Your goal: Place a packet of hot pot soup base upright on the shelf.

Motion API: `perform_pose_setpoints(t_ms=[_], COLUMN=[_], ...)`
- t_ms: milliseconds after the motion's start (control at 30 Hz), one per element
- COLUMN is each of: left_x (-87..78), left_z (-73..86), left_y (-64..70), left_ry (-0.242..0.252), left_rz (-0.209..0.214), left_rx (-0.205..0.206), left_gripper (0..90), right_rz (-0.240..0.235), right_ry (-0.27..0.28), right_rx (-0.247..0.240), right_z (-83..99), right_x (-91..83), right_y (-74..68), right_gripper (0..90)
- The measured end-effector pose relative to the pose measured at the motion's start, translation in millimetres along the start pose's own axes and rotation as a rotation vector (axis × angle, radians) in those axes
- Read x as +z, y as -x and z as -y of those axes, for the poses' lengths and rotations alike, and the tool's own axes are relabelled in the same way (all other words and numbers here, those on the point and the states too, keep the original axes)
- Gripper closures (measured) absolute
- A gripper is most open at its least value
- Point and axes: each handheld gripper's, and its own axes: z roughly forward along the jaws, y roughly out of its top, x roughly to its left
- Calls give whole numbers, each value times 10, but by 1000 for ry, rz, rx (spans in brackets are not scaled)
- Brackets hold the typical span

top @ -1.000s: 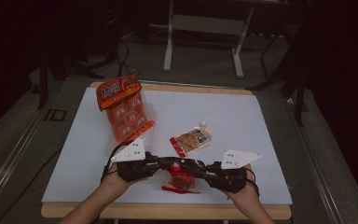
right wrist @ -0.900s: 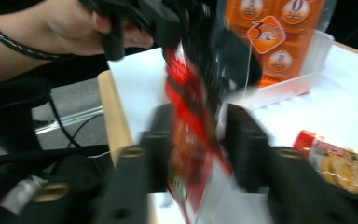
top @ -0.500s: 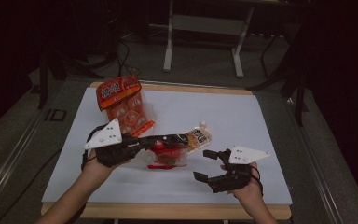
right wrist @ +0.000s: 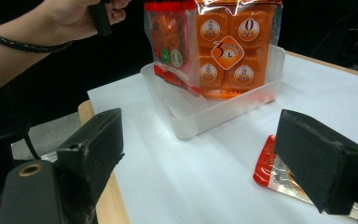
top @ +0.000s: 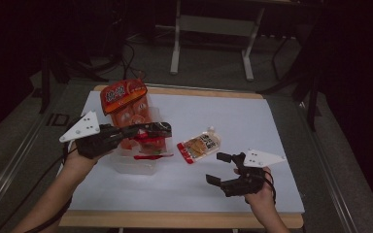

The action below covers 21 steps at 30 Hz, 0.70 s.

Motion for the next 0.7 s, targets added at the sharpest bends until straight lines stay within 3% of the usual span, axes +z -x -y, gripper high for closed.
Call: perform_pose_setpoints(t_ms=[267, 433, 500, 700], left_x=[-107, -167, -193, -226], left_z=[213, 301, 333, 423], left_y=[-135, -154, -163, -149], left_ry=[-24, -41, -41, -79], left_rz=[-17, -22, -11, 7], left_rx=[-41, -38, -53, -47], left_gripper=[881, 881, 881, 880], right_rz=[-3, -5, -7, -12], right_ry=[-2, -8, -12, -14], right_rx=[-9, -6, -8, -9], right_z=[-5, 13, 19, 24], right_x=[-3, 13, 15, 20], right_y=[0, 10, 11, 16], right_gripper=[157, 157, 157, 158])
